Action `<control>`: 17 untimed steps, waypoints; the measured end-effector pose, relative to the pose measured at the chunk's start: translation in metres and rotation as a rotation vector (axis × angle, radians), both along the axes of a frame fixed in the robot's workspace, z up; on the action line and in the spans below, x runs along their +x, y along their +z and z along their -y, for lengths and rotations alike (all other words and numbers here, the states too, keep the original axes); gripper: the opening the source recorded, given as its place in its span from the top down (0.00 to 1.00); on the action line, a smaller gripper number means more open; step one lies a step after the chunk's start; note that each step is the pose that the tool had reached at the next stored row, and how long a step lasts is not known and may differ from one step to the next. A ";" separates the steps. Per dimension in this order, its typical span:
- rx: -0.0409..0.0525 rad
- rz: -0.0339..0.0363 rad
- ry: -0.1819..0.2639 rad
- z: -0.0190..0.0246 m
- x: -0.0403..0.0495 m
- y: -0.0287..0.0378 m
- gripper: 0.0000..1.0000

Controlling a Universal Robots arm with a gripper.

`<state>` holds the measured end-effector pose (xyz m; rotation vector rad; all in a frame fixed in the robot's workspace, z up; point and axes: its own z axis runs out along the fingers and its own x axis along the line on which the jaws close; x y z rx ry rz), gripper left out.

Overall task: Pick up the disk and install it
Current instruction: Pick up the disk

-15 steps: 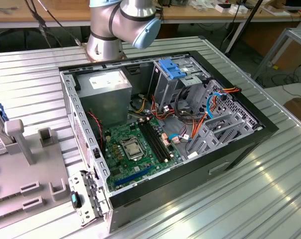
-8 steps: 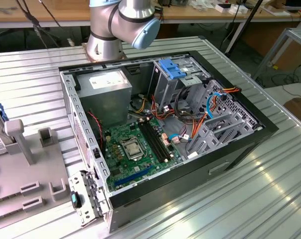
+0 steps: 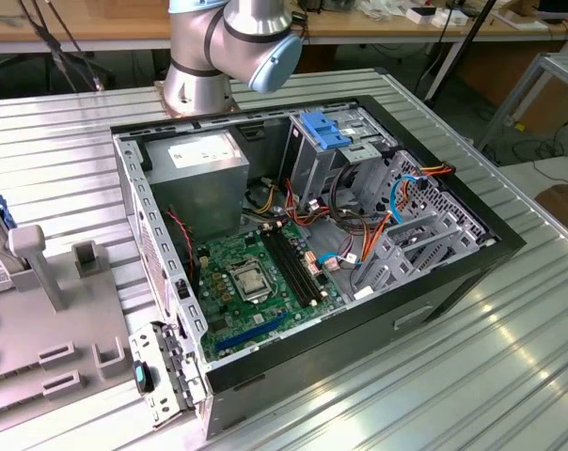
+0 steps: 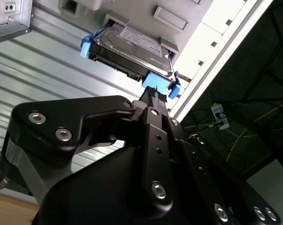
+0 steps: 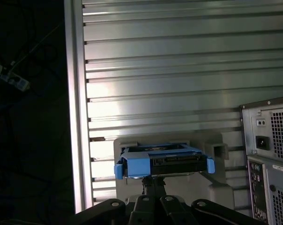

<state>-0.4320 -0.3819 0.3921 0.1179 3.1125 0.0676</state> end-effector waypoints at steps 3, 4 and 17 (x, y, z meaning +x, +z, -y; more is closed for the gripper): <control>0.0000 0.0000 0.000 0.0000 -0.0001 0.0000 0.89; 0.0000 0.0000 0.000 0.0000 -0.0001 0.0000 0.89; -0.0005 0.0001 0.250 0.0000 -0.0002 -0.0001 0.89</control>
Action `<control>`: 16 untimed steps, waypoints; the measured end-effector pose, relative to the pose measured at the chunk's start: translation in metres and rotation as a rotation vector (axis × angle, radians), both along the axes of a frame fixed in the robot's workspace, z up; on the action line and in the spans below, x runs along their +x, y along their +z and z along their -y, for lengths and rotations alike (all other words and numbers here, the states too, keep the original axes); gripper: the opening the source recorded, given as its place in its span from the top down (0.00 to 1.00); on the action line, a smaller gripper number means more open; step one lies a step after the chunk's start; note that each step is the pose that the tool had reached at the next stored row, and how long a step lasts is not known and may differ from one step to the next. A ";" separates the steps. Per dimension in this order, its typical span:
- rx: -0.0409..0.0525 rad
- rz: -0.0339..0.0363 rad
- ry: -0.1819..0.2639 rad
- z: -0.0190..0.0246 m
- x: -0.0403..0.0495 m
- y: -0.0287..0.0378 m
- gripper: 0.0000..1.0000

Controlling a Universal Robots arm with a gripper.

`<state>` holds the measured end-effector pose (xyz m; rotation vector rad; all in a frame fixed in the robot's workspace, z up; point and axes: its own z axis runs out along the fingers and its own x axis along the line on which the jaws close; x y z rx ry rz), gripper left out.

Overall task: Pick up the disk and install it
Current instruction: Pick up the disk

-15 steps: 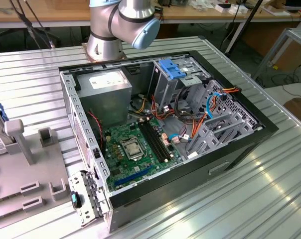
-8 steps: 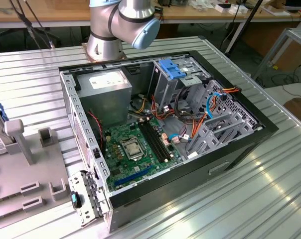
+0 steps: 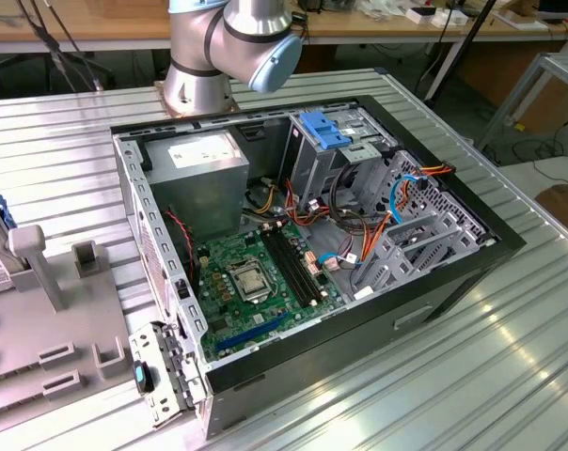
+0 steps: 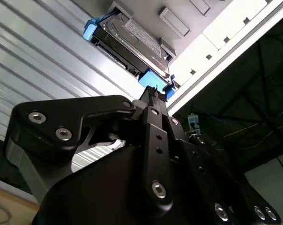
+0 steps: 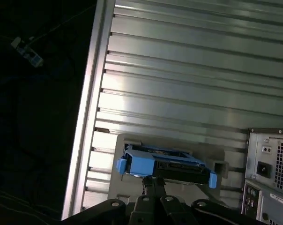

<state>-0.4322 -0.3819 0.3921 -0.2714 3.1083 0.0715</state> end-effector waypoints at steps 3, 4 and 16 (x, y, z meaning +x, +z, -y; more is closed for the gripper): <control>-0.0010 0.0000 0.115 0.0000 0.0000 -0.0001 0.89; -0.0012 0.0000 0.154 0.0000 0.0000 -0.0001 0.89; -0.0018 0.0001 0.466 0.0000 0.0000 -0.0010 0.89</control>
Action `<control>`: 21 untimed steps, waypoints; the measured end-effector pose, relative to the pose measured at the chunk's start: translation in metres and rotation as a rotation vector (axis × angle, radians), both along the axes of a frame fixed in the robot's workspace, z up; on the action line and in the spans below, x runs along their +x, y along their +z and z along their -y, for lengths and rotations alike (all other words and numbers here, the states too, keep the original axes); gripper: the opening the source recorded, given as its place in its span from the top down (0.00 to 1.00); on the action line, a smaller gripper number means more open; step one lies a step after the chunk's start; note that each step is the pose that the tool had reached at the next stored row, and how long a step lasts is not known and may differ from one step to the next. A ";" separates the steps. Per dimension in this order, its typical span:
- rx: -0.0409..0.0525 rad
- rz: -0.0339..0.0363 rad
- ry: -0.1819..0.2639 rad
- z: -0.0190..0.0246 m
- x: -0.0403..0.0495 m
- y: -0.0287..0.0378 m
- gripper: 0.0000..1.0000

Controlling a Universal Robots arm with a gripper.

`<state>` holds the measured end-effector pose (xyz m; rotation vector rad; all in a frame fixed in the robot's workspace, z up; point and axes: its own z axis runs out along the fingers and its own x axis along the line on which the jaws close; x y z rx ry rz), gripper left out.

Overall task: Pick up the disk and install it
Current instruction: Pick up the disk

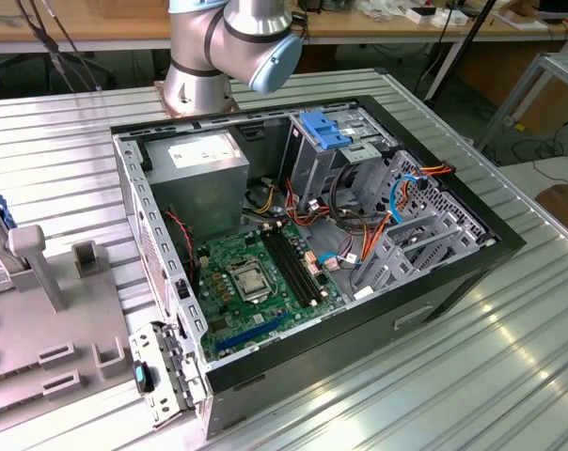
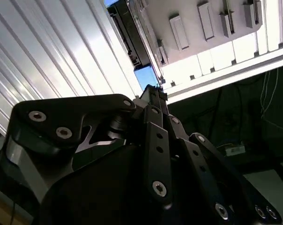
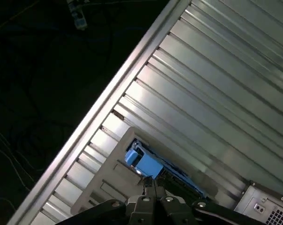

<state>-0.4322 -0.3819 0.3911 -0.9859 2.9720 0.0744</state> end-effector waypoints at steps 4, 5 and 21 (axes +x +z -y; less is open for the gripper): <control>-0.0005 -0.0001 0.109 0.0000 0.0000 -0.0004 0.89; -0.0006 0.0000 0.131 0.0000 0.0000 -0.0005 0.89; -0.0038 -0.0003 0.518 0.0000 0.0000 -0.0025 0.89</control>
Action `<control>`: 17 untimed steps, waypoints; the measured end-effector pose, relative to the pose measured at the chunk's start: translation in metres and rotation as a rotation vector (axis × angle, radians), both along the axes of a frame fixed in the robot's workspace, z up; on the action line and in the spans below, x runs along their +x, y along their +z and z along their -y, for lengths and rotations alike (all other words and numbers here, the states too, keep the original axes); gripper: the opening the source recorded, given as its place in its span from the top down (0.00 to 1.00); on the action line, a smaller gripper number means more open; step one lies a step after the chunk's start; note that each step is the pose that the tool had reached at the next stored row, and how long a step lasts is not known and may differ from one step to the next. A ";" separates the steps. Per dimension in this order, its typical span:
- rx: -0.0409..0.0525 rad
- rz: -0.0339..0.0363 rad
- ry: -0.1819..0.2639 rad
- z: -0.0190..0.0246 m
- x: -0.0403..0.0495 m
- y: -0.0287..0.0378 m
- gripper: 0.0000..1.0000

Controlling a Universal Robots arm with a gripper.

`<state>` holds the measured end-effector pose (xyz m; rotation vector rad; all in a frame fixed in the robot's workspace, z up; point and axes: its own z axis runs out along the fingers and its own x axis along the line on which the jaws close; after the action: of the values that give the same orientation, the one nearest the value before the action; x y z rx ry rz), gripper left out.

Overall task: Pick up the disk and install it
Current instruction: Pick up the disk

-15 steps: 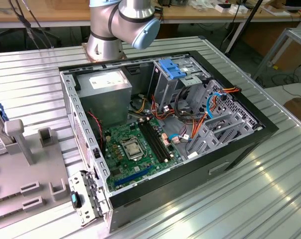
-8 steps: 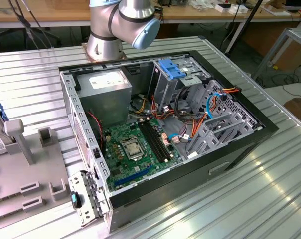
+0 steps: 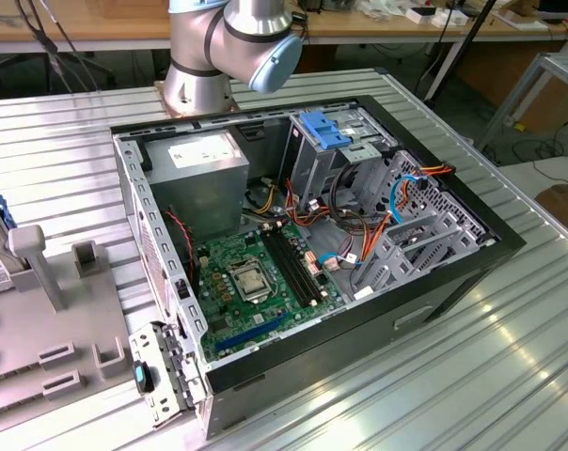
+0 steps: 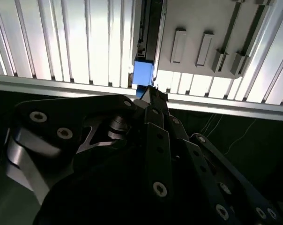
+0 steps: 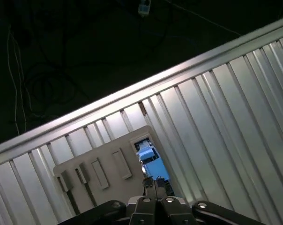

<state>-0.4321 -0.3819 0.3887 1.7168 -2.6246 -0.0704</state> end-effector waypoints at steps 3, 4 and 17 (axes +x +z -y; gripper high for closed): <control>-0.0099 0.0173 0.058 0.0000 0.0000 -0.0005 0.89; -0.0121 0.0224 0.082 0.0000 0.0001 -0.0011 0.89; -0.0154 0.0344 0.412 0.0000 -0.0001 -0.0108 0.58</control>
<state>-0.4322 -0.3819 0.3778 2.2260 -2.2261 -0.0182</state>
